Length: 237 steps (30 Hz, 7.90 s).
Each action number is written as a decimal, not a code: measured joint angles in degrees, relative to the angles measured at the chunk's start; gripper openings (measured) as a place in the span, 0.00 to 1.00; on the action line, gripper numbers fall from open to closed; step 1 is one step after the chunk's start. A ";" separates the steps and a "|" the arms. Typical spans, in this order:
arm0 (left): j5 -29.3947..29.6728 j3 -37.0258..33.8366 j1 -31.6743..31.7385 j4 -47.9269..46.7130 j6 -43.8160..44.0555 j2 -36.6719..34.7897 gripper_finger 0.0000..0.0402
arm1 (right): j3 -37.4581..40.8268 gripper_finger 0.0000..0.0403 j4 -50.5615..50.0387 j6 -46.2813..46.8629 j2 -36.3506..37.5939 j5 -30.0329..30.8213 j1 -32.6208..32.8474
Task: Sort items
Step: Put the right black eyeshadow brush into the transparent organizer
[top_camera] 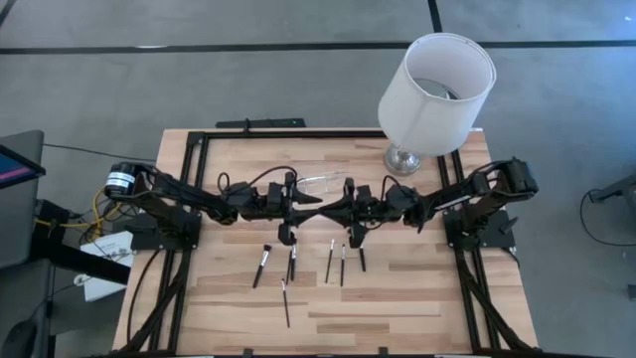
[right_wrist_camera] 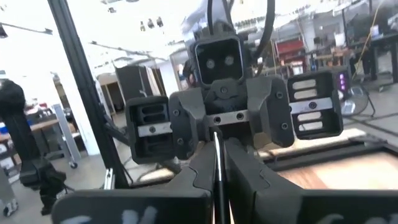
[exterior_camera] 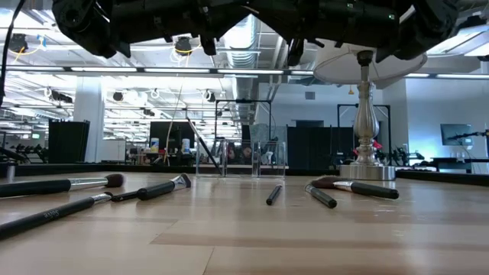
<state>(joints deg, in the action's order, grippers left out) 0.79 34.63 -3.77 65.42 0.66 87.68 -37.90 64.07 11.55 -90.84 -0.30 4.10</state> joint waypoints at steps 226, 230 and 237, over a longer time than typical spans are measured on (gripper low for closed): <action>-5.14 -1.57 0.79 3.59 -9.87 -4.64 0.25 | -3.79 0.02 -1.03 -4.48 0.10 -2.08 -0.13; -5.14 -1.57 0.81 3.59 -9.87 -4.64 0.25 | -3.79 0.04 -1.03 -4.48 0.10 -1.86 -0.13; -5.14 -1.57 0.84 3.51 -9.87 -4.61 0.20 | -3.79 0.01 -1.03 -4.59 0.10 -1.11 -0.13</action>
<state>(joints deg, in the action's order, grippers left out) -4.35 33.06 -2.93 68.93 -9.21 83.07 -41.69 63.05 6.96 -90.74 -1.41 3.97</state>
